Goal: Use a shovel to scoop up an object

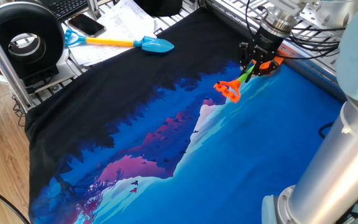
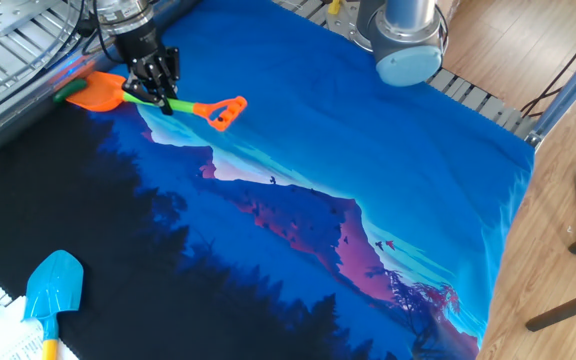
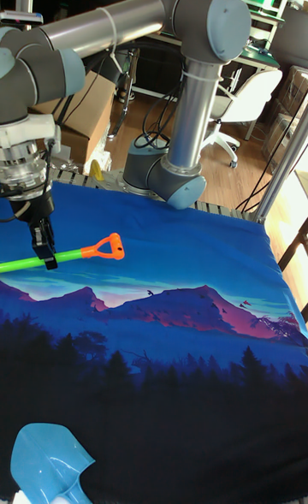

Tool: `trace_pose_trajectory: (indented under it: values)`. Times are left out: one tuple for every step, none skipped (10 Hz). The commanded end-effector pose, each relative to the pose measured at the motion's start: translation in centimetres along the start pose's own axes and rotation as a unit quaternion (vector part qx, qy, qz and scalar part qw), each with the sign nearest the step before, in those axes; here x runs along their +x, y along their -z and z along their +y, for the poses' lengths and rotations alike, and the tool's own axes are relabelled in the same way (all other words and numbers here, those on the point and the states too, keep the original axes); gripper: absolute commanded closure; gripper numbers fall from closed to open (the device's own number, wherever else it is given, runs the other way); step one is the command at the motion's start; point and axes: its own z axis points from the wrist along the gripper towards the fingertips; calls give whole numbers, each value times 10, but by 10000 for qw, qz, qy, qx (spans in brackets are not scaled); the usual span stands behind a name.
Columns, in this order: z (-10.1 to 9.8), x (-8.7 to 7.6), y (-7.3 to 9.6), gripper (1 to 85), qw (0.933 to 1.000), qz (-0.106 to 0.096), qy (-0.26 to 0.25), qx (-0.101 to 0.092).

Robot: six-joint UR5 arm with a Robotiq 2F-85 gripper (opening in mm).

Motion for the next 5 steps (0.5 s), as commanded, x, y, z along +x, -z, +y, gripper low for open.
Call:
trace_pose_trajectory:
  values:
    - [-7,-21,1,820,9998,-82,-191,34]
    - [-12,-30,2,820,9996,-111,-253,8]
    - [-15,-33,2,820,9996,-112,-261,0]
    - [-15,-35,2,820,9995,-155,-263,-23]
    - [-14,-35,2,820,9995,-157,-263,-30]
